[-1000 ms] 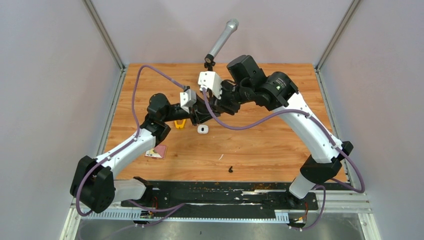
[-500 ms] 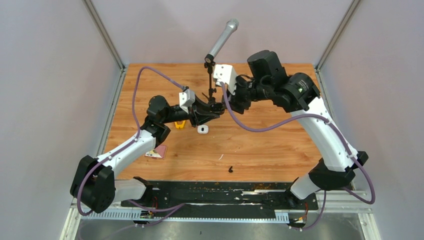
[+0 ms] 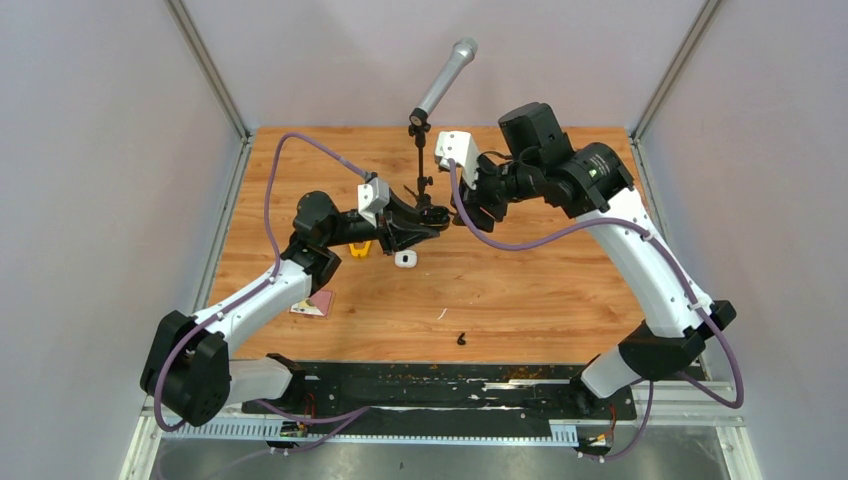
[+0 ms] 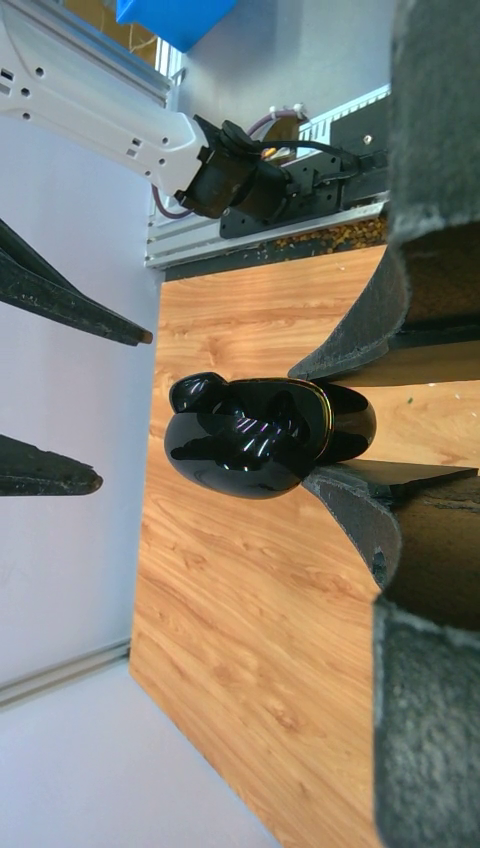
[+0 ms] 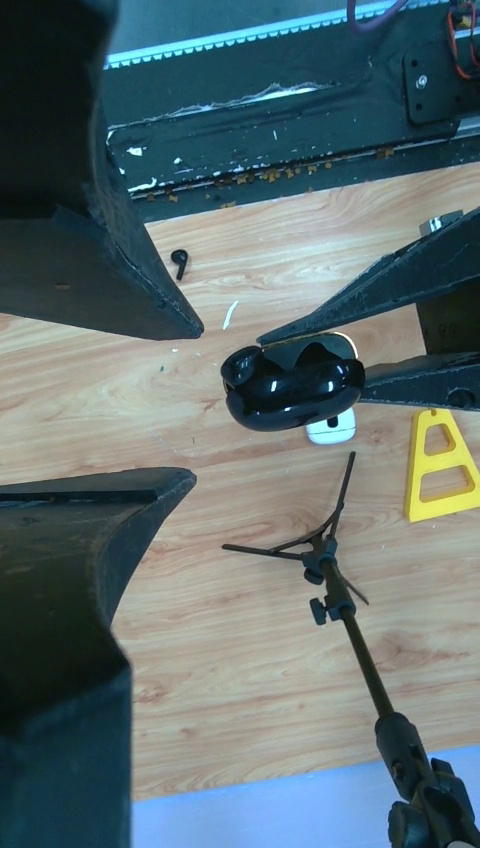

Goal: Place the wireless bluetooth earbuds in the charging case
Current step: Adjust the right earbud in the right side groove of the charging case.

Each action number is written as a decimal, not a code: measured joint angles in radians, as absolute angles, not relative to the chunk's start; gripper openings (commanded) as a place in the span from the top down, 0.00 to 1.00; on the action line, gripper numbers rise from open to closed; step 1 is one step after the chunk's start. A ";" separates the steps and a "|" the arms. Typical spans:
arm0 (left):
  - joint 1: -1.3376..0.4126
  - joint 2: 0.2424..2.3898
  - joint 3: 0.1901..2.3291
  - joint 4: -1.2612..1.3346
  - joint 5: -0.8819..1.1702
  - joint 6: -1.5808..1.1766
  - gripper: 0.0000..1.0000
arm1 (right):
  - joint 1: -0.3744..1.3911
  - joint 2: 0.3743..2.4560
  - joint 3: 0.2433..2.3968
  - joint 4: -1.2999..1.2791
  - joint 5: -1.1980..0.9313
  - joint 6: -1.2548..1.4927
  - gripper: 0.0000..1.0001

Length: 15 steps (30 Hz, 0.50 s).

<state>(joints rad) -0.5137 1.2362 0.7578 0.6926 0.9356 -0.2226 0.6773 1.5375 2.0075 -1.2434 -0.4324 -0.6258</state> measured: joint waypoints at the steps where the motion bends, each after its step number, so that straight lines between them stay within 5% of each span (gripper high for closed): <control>1: -0.514 1.236 0.758 0.693 0.937 -0.223 1.00 | 0.677 1.539 2.007 -1.243 -0.440 -0.623 0.50; 15: -0.503 1.237 0.758 0.690 0.940 -0.220 1.00 | 0.678 1.615 2.008 -1.221 -0.455 -0.568 0.51</control>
<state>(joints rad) -0.5030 1.2373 0.7578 0.6899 0.9401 -0.2195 0.6777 1.6154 2.0075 -1.2209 -0.4553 -0.5682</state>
